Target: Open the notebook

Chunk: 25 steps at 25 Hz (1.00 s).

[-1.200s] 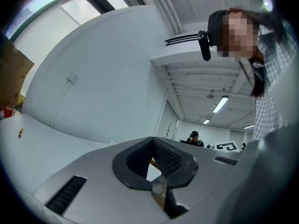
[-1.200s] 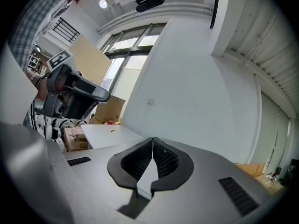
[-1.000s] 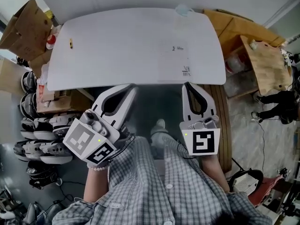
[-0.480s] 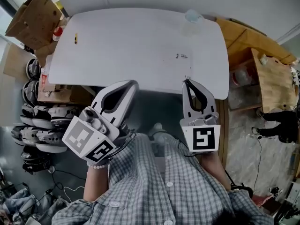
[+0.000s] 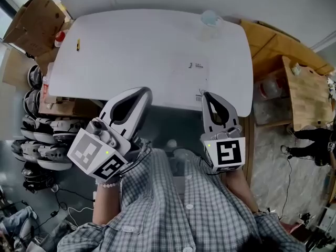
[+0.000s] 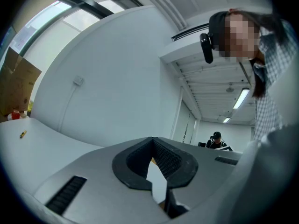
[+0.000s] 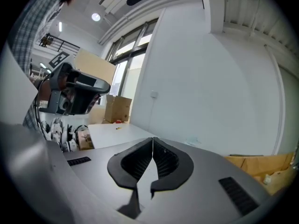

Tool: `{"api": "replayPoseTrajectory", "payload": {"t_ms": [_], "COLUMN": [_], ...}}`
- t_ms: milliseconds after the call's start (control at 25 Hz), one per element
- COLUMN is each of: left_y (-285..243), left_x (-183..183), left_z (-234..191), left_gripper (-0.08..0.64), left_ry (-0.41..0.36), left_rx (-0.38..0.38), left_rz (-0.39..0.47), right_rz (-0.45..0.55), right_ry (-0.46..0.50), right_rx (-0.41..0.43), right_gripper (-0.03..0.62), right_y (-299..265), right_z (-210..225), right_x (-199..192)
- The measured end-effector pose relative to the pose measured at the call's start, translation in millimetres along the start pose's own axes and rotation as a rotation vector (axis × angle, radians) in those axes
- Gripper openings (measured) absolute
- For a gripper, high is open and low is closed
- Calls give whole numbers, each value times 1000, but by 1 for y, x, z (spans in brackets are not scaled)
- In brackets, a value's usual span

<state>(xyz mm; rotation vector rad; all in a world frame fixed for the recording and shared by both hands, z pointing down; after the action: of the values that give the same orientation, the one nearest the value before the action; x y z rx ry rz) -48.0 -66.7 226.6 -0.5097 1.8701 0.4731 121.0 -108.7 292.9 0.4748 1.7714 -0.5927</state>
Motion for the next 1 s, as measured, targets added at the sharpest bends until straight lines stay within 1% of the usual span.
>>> {"api": "replayPoseTrajectory", "payload": {"t_ms": [120,280,400,600,1000], "left_y": [-7,-17,-22,-22,-30], "left_x": [-7,-14,-17,-19,-30], "left_z": [0,0,0,-8,-38], "left_gripper": [8,8,8,8,8], "left_ry": [31,40,30,24,50], "left_rx": [2,3,11,34,29], "left_rz": [-3,-9,-21,-47,-89], "right_rz": [-11,-55,-65,-115,-203], "right_ry": [-38,10,13,84,148], "right_rx": [5,36,66,58,88], "right_gripper": [21,21,21,21,23], "right_y": [-1,-7,-11,-19,-40], "right_z": [5,3,0,-8,-30], "right_x": [-10,-25,-34,-50,-74]}}
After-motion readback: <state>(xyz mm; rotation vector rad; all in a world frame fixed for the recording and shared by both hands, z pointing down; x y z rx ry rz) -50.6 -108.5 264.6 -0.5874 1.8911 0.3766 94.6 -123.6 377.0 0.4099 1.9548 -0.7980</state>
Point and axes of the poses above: the fingertips, and each gripper's own axes: y backward along the fingers, z to its right, x out of its top, the point moved 3 cm from there along y, backward along the fingers, and after that the axes turned 3 degrees about z, right-handed, at the moved point
